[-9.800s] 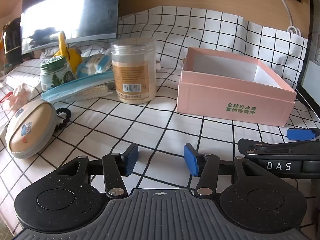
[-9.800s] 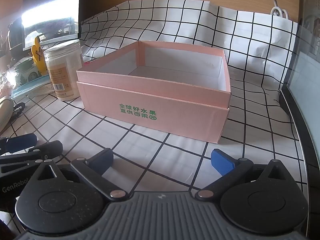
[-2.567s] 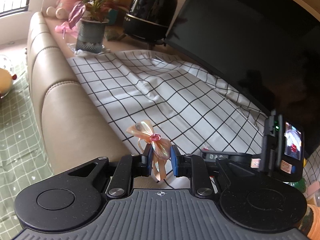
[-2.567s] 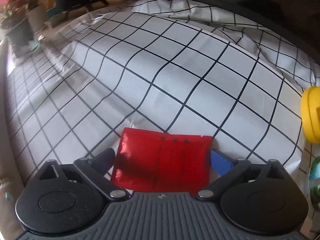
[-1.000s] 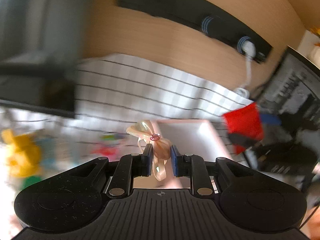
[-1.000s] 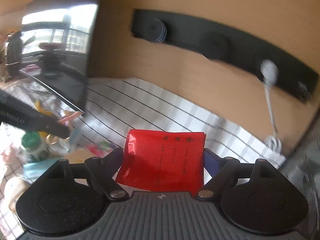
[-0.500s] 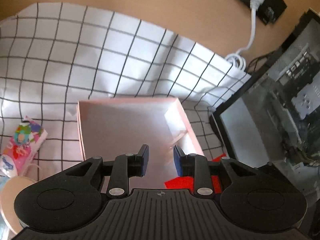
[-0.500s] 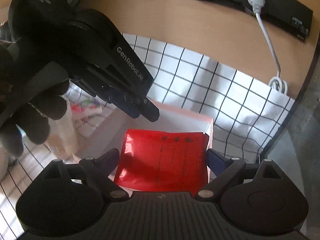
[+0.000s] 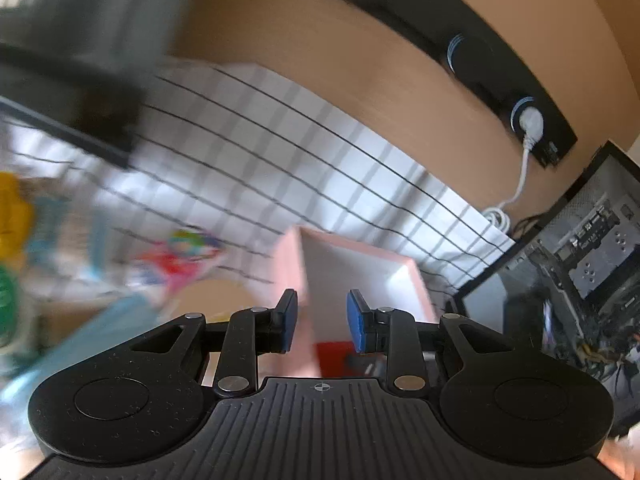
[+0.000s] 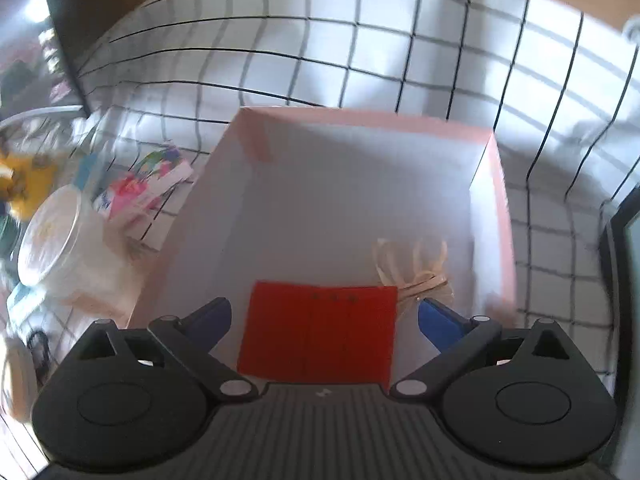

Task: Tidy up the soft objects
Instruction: 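Carry bow and red pouch into the pink box and open both tools, then grasp the crumpled white-pink cloth with the left tool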

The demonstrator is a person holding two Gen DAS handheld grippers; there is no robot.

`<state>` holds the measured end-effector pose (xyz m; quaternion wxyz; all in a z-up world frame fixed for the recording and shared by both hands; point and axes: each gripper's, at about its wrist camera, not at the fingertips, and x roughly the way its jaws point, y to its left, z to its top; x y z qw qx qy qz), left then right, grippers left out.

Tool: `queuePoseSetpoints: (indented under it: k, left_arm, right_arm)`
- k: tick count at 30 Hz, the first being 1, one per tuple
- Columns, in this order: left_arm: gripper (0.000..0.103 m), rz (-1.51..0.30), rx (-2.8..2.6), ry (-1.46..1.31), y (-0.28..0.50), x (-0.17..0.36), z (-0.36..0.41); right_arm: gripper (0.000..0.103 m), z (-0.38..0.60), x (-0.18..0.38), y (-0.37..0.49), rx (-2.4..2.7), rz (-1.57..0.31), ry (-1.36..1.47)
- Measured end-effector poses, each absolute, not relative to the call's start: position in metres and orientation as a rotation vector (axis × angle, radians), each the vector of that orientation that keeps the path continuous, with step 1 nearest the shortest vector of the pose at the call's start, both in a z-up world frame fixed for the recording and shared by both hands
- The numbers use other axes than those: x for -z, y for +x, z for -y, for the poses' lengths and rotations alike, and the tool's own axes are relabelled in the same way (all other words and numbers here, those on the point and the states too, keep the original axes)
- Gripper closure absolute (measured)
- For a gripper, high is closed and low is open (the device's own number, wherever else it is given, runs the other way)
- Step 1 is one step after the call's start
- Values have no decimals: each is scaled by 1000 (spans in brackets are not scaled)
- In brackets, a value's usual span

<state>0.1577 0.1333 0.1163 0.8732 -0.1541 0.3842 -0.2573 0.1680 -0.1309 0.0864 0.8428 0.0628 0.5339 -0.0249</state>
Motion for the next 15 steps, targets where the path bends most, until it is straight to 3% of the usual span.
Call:
queuePoseSetpoints:
  k: [5,9,15]
  left_arm:
    - [73,-730,411,-336,120,-118,-207]
    - [73,-694,219,-387,99,-106,-279]
    - [73,-703,-28,-424,89,-85,-370]
  right_arm:
    - [3,138,-109,157,126,-958,239]
    - [3,117,-139,139,132,-810,141]
    - [3,51,-162,116,38,-736,-45]
